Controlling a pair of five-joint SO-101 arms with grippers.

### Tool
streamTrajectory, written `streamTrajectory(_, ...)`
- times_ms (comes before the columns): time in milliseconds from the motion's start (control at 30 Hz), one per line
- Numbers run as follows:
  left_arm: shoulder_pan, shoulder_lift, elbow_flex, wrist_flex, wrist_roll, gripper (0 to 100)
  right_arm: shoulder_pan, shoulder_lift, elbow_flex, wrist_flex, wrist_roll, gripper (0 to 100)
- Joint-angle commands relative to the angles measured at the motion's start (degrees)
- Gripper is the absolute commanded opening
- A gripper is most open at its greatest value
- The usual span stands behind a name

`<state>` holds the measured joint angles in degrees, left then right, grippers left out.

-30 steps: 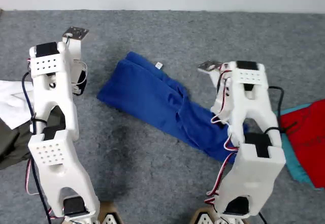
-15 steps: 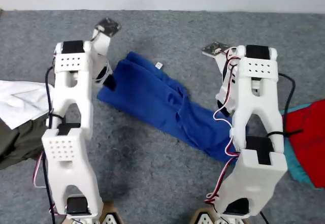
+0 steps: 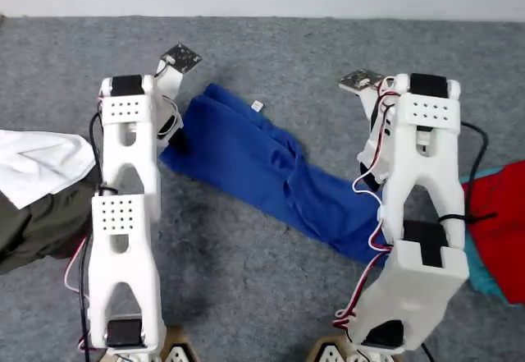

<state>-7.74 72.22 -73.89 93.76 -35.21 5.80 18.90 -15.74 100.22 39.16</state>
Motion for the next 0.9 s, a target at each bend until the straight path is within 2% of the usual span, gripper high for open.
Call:
streamTrajectory(0,-0.35,4.84,-4.18,1.76,-2.20,26,0.40,-3.74,-3.08,1.63,-0.18,30.3)
streamTrajectory(100,0.35,5.89,-5.23,2.20,-3.78,21,0.84,-3.74,-3.08,1.63,-0.26,30.3)
streamTrajectory(233,2.81,5.80,-5.49,5.36,-7.82,2,2.59,-3.56,-3.08,0.92,-0.53,30.3)
streamTrajectory(533,3.96,2.55,-6.81,6.77,-8.26,1,8.22,-3.21,-3.08,0.92,-0.26,30.3)
streamTrajectory(700,6.07,-6.15,-8.40,6.86,-8.26,1,9.80,-3.12,-3.08,0.84,-0.26,30.3)
streamTrajectory(867,10.20,-17.85,-1.80,6.95,-8.26,1,9.80,-3.21,-3.08,0.57,-0.26,30.3)
